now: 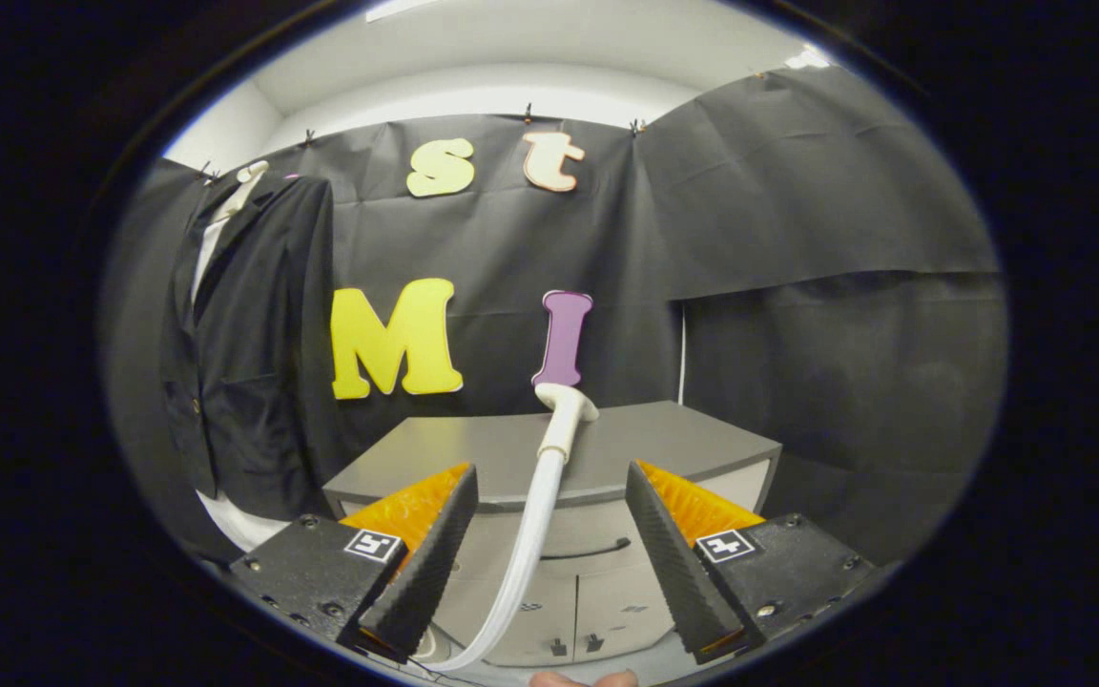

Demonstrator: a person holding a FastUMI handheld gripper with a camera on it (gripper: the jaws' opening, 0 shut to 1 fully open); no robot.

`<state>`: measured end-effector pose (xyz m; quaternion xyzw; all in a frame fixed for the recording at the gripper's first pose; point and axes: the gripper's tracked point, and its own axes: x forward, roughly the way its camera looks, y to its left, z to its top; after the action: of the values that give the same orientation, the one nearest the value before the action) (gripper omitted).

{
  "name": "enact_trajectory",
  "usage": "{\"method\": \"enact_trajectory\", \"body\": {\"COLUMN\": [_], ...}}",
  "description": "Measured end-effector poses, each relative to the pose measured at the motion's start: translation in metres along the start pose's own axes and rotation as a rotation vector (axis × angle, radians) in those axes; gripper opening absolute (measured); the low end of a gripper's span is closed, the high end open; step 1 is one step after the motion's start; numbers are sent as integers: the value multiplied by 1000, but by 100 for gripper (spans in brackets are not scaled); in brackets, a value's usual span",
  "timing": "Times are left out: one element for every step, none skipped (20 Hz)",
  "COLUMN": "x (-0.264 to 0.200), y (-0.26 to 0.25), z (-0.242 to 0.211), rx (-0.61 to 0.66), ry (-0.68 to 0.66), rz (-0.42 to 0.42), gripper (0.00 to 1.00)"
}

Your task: Iron the clothes twice with a garment steamer, once on the left side and once on the right side.

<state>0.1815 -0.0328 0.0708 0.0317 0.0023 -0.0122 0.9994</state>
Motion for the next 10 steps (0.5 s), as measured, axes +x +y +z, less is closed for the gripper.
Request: {"method": "enact_trajectory", "body": {"x": [10,20,28,38,47,57,66,74,82,91], "y": [-4,-6,-7,-8,-10,-12,-13,-15,-17,-20], "z": [1,0,-4,-7,-7,-5,1,9,19,26], "rx": [7,12,16,21,21,18,19,24,34,40], "ry": [14,41,68,95,122,144,151,151,150,161], "rz": [5,19,36,46,52,52,57,63,68,67], "gripper": [97,97,97,97,97,97,97,97,97,97]}}
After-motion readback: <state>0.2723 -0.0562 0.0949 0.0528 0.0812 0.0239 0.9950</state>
